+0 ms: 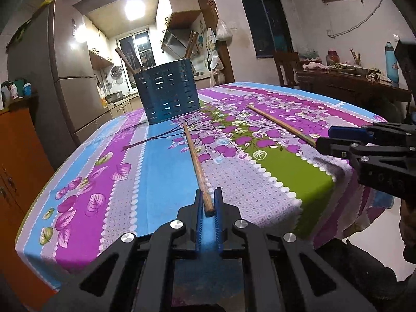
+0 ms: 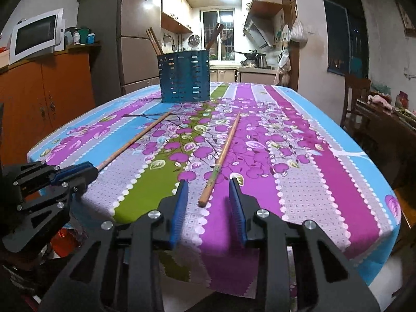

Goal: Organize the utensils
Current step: 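Close the left tool on a chopstick while the right tool grasps the last chopstick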

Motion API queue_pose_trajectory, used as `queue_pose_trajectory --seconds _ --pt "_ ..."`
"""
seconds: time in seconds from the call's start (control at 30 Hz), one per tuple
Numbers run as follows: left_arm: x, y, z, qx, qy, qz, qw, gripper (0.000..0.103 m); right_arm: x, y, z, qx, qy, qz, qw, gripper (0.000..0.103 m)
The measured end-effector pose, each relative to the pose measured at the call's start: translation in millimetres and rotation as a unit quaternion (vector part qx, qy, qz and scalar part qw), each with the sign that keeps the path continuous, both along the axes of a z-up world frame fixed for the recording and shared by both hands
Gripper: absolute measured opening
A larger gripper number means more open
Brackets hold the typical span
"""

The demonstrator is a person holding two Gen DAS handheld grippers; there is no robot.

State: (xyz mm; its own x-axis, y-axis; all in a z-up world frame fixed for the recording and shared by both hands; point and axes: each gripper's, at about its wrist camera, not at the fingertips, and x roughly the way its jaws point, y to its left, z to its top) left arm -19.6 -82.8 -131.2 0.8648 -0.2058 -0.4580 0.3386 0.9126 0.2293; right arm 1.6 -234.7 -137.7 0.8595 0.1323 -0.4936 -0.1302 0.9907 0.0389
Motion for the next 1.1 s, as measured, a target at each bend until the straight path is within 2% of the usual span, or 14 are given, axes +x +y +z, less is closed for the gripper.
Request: queue_pose_trajectory --seconds 0.17,0.43,0.57,0.83,0.97,1.1 --pt "0.6 -2.8 -3.4 0.003 -0.011 0.005 0.9999 0.011 3.6 -1.4 -4.4 -0.001 -0.001 0.002 1.000 0.023" --pt "2.1 -0.1 -7.2 -0.012 -0.017 0.004 0.9998 0.011 -0.9 1.0 -10.3 -0.007 -0.020 -0.009 1.000 0.019" --pt "3.6 2.3 -7.9 -0.022 -0.018 -0.001 0.9996 0.010 -4.4 5.9 -12.2 -0.004 -0.031 -0.018 0.999 0.009" --pt "10.2 9.9 -6.1 -0.035 -0.015 0.004 0.9993 0.008 -2.6 4.3 -9.4 0.020 -0.026 -0.028 0.999 0.005" --pt "8.7 15.5 3.9 -0.042 -0.032 0.005 0.9986 0.008 -1.8 -2.0 -1.2 0.030 -0.022 -0.029 0.999 0.005" --pt "7.6 26.6 21.7 -0.059 -0.051 0.015 0.9968 0.008 -5.0 -3.9 15.8 0.019 -0.041 -0.030 0.999 0.005"
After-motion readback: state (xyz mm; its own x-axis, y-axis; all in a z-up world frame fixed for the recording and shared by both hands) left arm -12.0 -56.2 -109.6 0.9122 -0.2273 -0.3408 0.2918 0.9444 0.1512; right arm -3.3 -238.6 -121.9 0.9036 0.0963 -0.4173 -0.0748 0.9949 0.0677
